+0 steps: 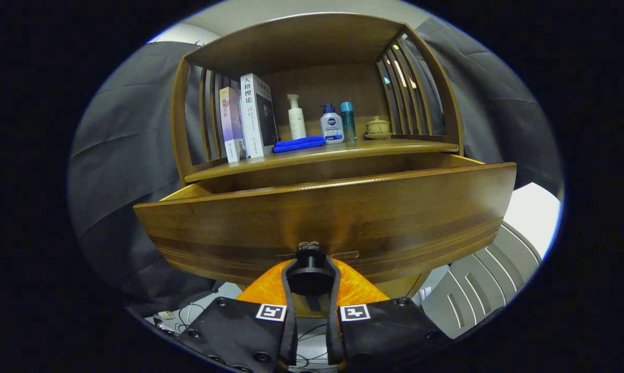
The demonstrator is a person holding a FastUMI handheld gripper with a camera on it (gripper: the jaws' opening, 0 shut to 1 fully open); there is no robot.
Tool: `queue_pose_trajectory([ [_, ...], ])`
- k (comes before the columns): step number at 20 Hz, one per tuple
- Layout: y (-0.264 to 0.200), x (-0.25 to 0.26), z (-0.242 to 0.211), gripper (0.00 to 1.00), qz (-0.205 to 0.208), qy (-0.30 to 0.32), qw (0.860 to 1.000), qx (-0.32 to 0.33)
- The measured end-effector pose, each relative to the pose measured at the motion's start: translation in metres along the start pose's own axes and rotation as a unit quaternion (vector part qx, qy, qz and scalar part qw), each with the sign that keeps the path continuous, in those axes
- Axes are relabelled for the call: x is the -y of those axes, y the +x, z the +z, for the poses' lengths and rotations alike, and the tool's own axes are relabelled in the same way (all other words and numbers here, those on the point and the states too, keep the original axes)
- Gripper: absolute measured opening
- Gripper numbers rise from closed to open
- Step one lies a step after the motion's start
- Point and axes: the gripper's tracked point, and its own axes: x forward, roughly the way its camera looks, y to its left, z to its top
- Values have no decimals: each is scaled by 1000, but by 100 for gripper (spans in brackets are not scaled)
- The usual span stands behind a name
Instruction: Pull open the drawer, take out the items inside it, and place them on the countertop above the cabinet.
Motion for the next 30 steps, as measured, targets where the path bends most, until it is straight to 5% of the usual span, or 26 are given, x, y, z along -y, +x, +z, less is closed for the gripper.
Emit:
queue_pose_trajectory([
  [24,-65,1,-34,24,40,-36,998,-19],
  [30,-93,22,-4,89,36,-60,997,24],
])
